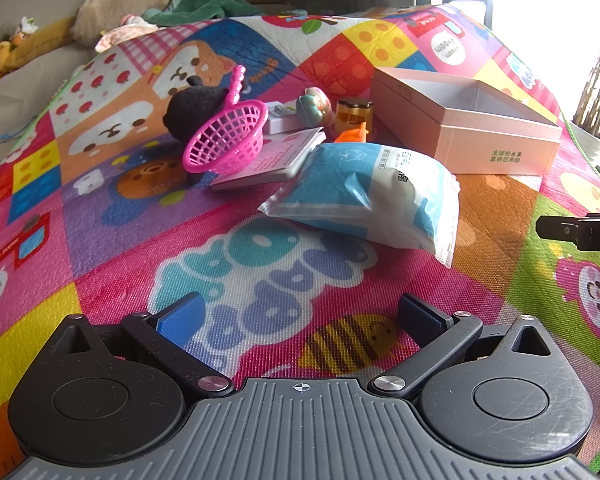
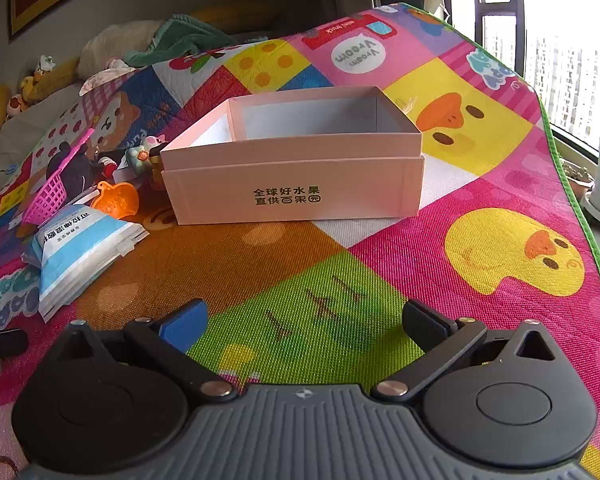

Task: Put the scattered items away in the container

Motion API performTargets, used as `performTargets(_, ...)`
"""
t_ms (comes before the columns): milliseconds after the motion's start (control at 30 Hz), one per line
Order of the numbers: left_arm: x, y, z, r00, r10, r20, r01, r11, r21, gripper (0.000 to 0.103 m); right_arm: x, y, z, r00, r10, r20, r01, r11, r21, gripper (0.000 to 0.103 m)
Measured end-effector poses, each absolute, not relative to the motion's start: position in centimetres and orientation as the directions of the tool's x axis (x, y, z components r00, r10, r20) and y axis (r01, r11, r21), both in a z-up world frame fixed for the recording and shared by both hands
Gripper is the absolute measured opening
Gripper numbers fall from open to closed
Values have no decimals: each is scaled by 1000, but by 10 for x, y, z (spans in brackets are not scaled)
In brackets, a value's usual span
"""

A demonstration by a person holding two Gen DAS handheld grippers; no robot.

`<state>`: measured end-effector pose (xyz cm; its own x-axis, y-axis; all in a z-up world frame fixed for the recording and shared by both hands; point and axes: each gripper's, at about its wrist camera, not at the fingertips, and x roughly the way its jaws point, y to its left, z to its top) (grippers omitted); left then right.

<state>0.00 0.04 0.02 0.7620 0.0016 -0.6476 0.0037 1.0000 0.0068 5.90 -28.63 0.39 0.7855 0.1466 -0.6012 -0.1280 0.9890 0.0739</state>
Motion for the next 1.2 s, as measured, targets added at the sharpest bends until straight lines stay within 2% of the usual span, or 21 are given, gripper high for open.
performTargets(1200, 0, 1, 0, 762, 3, -648, 5, 1000, 10, 103, 58, -286, 5, 788, 137, -600, -117, 991, 72, 103)
